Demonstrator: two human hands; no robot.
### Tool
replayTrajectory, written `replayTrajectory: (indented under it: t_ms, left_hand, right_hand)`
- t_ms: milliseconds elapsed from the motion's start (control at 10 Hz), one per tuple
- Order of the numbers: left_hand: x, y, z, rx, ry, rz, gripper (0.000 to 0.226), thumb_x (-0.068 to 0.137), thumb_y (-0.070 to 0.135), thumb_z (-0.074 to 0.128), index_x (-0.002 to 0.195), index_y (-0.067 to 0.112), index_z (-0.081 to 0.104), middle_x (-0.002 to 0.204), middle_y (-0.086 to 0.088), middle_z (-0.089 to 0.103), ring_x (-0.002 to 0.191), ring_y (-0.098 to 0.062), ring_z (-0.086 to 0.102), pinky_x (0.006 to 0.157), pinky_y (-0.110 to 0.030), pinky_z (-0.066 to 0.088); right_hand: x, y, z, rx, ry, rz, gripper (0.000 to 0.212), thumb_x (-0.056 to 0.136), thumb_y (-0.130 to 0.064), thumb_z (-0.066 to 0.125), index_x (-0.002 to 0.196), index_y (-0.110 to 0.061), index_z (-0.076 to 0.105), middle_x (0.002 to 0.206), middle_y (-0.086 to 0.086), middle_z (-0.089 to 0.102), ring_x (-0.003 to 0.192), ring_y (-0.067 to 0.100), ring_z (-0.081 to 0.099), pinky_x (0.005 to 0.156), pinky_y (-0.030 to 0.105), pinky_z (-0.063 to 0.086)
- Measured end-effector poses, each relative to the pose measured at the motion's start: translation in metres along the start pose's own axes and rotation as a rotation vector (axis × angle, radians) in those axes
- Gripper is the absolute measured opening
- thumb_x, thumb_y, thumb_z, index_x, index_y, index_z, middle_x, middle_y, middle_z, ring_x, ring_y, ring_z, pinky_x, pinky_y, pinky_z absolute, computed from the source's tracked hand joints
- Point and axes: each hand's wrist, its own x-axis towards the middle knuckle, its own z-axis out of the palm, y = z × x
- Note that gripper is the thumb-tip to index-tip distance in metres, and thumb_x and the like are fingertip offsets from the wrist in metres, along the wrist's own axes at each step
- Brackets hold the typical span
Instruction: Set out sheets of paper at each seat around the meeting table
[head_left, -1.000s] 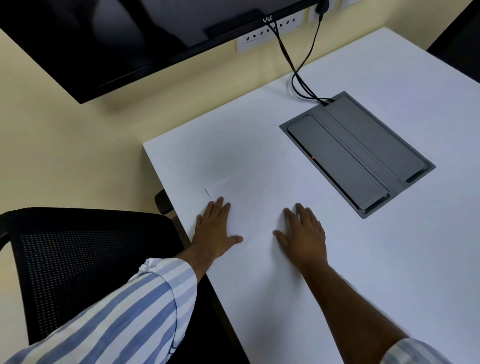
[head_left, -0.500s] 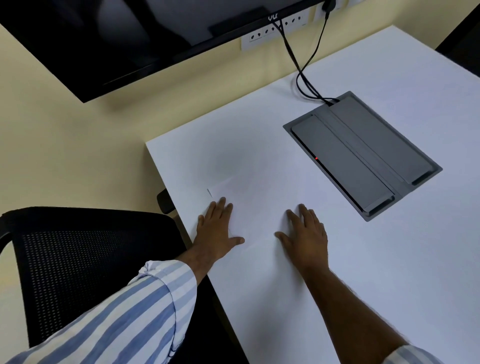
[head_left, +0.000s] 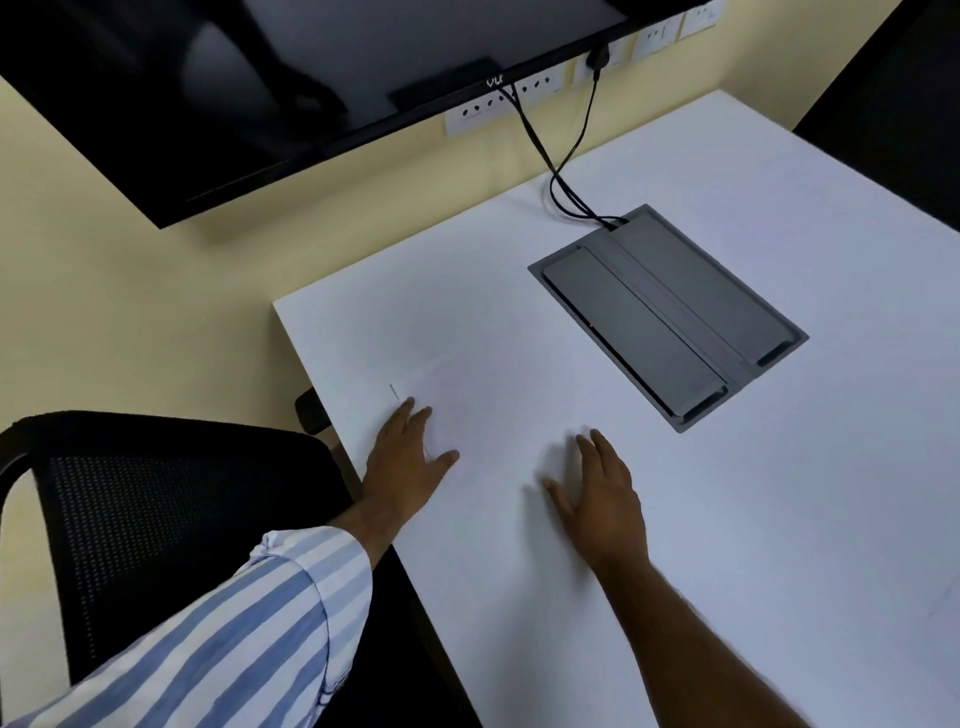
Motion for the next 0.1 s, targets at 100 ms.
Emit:
replayTrajectory:
  t_ms: [100]
  left_hand:
    - [-0.0274, 0.0135, 0.0038, -0.123, 0.053, 0.157, 0.048, 0.095, 0.036, 0.073, 0.141, 0.026, 0.061, 0.159, 0.014, 0.039, 0.147, -0.008, 0.032, 0.122, -0.036, 0.036]
  right_hand:
    - [-0.0215, 0.0065, -0.0155, 0.054, -0.003, 0.024, 0.063, 0.1, -0.05, 0.06, 0.154, -0.022, 0.045, 0.167, 0.0, 0.037, 0.15, 0.027, 0.041, 0.112, 0.047, 0.048]
